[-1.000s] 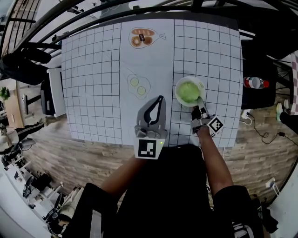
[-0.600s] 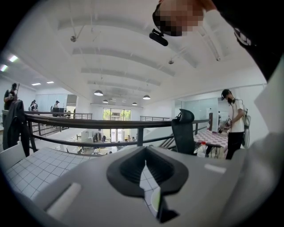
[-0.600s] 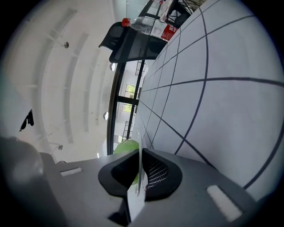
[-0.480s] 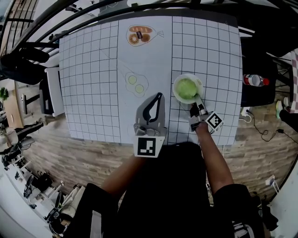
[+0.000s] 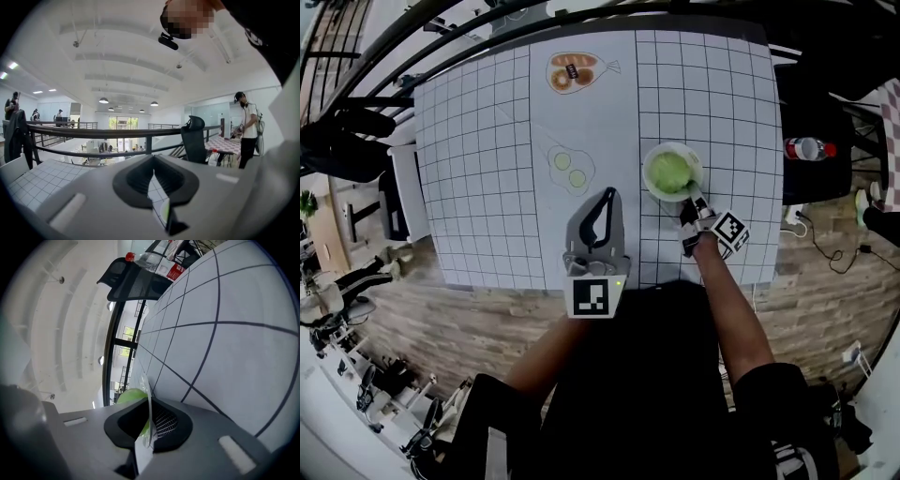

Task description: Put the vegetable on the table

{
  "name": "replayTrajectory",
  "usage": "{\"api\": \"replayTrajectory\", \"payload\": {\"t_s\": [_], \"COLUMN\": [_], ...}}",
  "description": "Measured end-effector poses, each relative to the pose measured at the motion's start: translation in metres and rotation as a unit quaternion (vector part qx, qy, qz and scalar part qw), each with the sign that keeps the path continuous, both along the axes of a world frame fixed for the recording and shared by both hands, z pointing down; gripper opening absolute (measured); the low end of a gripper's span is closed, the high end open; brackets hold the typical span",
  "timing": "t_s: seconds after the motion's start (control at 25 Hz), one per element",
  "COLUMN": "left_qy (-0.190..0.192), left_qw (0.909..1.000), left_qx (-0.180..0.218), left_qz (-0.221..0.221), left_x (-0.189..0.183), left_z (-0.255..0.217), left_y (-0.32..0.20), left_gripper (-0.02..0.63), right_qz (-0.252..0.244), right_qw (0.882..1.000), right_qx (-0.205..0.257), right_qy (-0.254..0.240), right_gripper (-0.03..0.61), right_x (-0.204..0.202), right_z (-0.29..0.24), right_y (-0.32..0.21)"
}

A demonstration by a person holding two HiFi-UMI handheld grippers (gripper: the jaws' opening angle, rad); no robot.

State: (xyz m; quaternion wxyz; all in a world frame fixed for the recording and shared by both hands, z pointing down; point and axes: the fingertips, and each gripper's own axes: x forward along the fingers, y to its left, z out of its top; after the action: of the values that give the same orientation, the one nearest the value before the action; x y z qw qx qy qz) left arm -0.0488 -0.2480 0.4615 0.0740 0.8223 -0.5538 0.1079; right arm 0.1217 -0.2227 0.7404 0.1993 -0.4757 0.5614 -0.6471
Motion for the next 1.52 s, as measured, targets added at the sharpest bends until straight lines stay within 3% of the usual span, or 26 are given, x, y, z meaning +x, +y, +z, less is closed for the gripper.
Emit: {"api": "replayTrajectory", "payload": {"t_s": [0.24, 0.68, 0.92, 1.2, 1.52], "left_qy": [0.003, 0.016, 0.010, 0.032, 0.036], "left_qw": [1.0000, 0.9997, 0.9996, 0.9989, 0.9987], "left_qx": [0.005, 0.016, 0.027, 0.035, 0.034], "left_qz": [0.006, -0.006, 0.008, 0.001, 0.007], "left_x": [0.002, -0.017, -0.022, -0.027, -0.041], "left_z": [-0.006, -0.019, -0.024, -0.034, -0.039], "left_y": [0.003, 0.023, 0.035, 0.048, 0.069], "left_gripper": [0.008, 0.008, 0.008, 0.008, 0.008], "right_qz": [0.012, -0.025, -0.019, -0.016, 0.003], "right_qw": [0.999, 0.998, 0.998, 0.997, 0.997], "right_qx": [-0.026, -0.035, -0.039, -0.043, -0.033], "right_qy": [0.025, 0.042, 0.046, 0.058, 0.071], "right_gripper": [0.009, 0.030, 0.067, 0.150, 0.153], "right_x": [0.002, -0.008, -0.008, -0.006, -0.001], "right_z": [0.003, 0.003, 0.003, -0.001, -0.015], "right_y": [0.004, 0.018, 0.021, 0.029, 0.052]}}
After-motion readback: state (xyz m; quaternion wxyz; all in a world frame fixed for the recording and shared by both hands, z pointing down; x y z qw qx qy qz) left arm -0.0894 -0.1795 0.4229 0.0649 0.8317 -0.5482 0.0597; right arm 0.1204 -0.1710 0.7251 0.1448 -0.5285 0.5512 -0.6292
